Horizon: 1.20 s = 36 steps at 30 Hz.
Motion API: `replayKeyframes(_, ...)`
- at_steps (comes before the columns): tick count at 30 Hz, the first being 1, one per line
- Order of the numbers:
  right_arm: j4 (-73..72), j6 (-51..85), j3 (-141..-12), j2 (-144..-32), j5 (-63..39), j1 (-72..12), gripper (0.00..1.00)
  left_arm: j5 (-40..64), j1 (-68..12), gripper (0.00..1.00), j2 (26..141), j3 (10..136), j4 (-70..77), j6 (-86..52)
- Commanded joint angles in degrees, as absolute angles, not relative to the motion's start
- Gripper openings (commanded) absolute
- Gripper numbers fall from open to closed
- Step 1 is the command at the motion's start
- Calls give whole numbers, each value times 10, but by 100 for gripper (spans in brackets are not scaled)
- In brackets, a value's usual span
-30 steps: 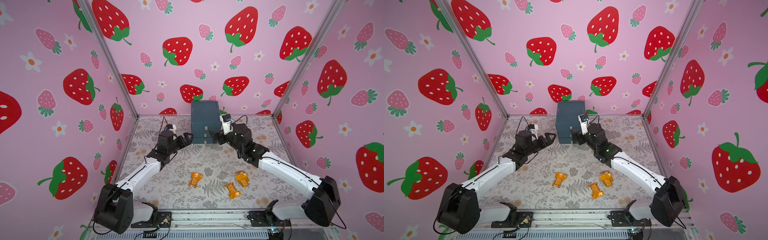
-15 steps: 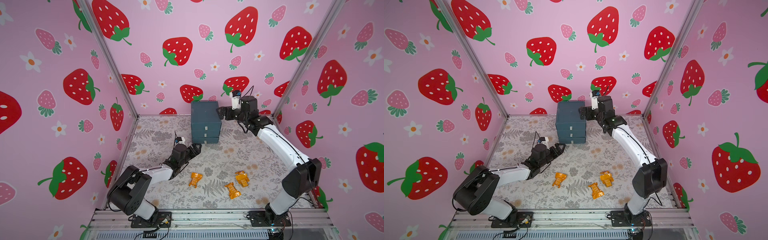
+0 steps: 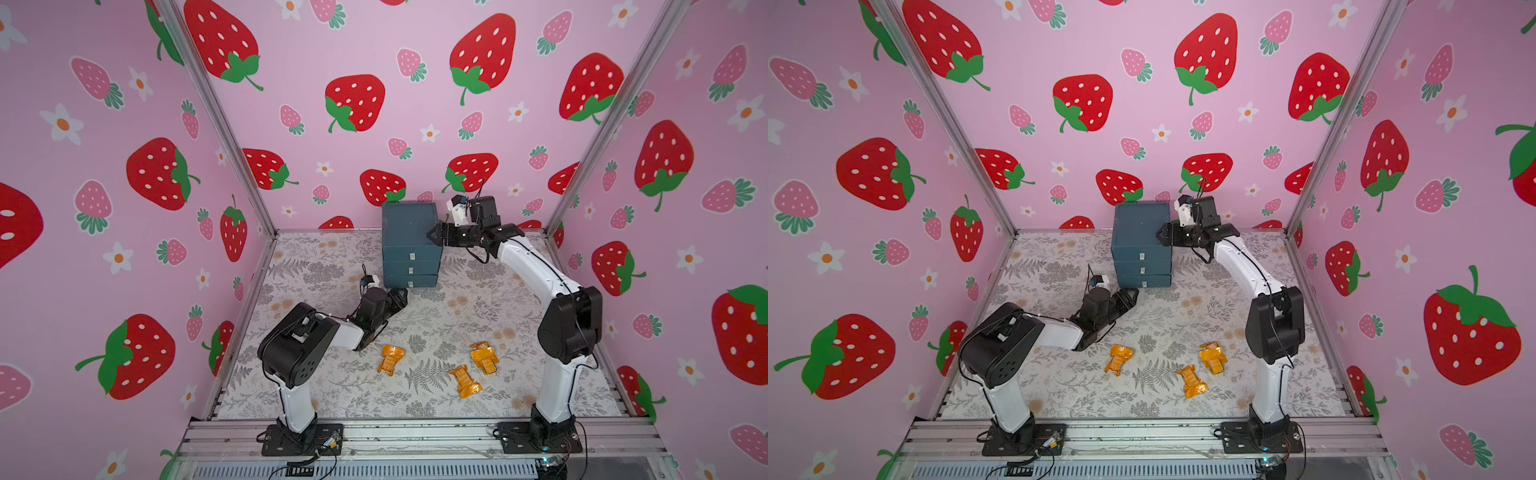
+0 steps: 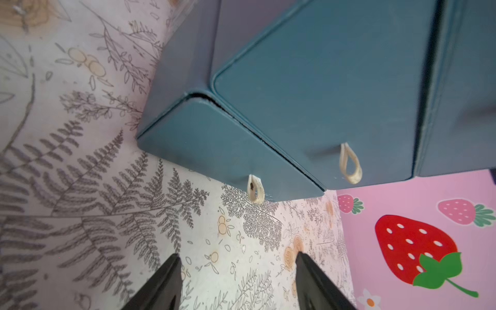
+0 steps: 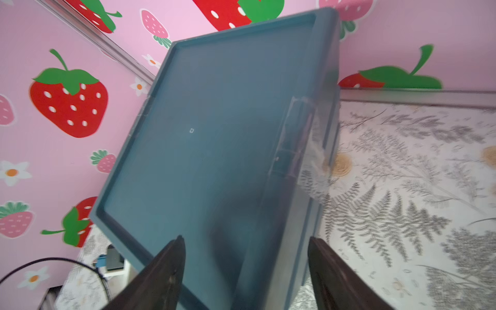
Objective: Place the cookies into the drawer by color
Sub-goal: Open the drawer in the storage box.
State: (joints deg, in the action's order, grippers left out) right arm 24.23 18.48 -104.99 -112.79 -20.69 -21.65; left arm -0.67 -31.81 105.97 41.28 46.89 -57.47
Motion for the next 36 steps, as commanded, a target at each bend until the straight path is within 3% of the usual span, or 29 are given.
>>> replayKeyframes(1, 247, 201, -1060, -1141, -272, -220, 69, -13, -321, 65, 1083, 446, 510, -576)
replayKeyframes(9, 200, 210, -964, -1077, -289, -229, 66, -6, -321, 57, 1142, 476, 541, -587)
replayKeyframes(18, 211, 200, -966, -1079, -279, -228, 67, -12, -319, 50, 1182, 499, 565, -586)
replayKeyframes(28, 215, 192, -969, -1087, -273, -224, 68, -6, -318, 16, 1203, 525, 561, -571)
replayKeyframes(31, 219, 190, -973, -1091, -272, -224, 68, 0, -318, 0, 1202, 523, 563, -566)
replayKeyframes(36, 223, 188, -974, -1092, -268, -224, 68, 11, -322, 0, 1175, 489, 576, -562)
